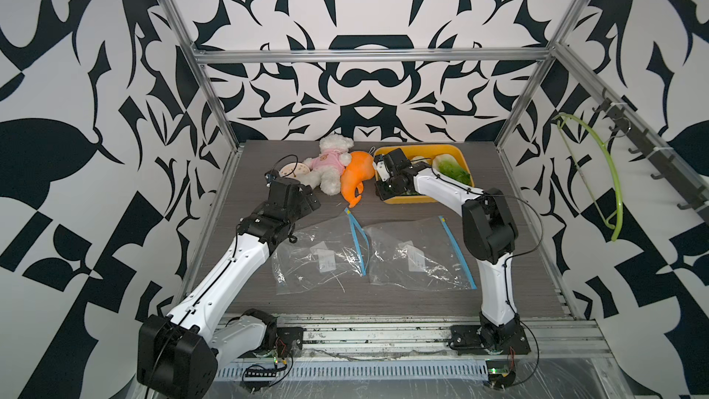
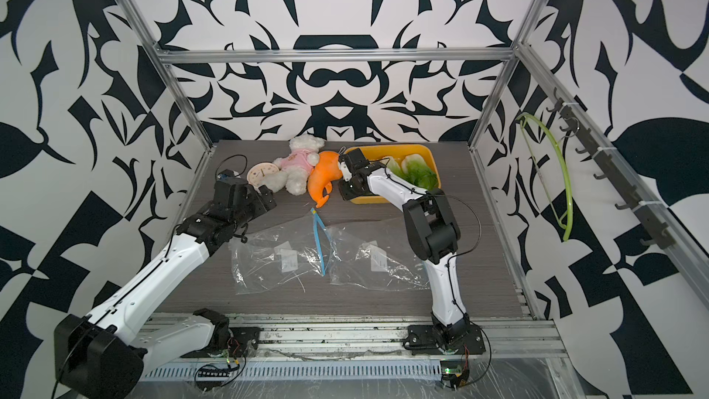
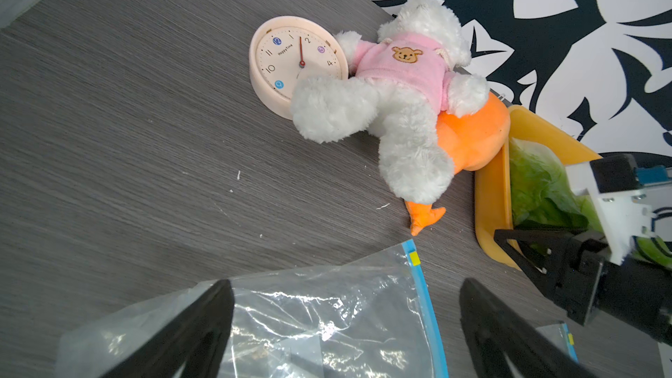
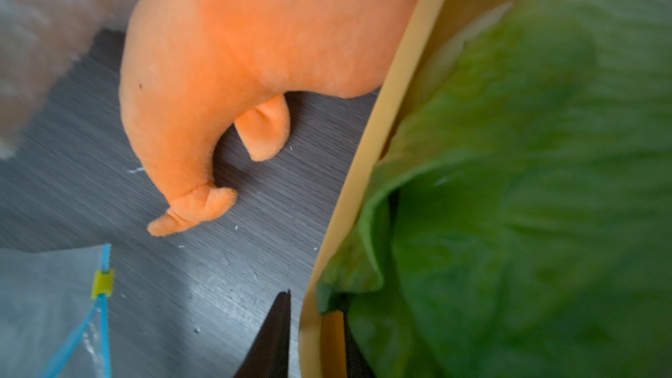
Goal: Put the chinese cabbages into a zipper bag and zip it
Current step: Move the basket to the center of the board, then move the zipper food storage bag to the center of the board.
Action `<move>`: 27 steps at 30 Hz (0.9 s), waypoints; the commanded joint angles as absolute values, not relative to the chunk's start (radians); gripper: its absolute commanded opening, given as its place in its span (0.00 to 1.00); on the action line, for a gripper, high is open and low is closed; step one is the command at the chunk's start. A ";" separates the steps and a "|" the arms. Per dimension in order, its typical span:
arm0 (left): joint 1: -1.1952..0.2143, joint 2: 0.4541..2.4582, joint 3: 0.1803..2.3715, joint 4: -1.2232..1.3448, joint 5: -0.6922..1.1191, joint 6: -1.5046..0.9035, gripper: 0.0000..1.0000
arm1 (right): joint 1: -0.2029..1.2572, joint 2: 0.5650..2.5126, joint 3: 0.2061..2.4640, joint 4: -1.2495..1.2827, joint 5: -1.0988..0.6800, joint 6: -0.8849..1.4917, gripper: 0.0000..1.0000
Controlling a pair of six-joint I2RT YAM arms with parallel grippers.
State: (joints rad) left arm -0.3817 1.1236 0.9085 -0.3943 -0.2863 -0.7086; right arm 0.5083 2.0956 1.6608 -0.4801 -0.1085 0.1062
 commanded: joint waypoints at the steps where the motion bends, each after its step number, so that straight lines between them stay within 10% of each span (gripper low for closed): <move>1: -0.379 1.135 0.954 -0.433 -0.255 -0.704 0.99 | 0.511 2.003 1.648 -0.459 -0.114 0.118 0.39; 13: -0.388 1.124 0.985 -0.565 -0.189 -0.744 0.99 | 0.511 1.762 1.462 -0.471 -0.119 0.199 0.66; 27: -0.564 1.068 0.970 -0.700 -0.229 -0.823 0.99 | 0.572 1.387 1.189 -0.641 -0.052 0.460 0.72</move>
State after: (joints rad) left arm -0.5350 1.0908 0.9649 -0.6468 -0.2058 -0.7918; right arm 0.5358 1.4425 1.2175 -0.5888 -0.0864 0.3763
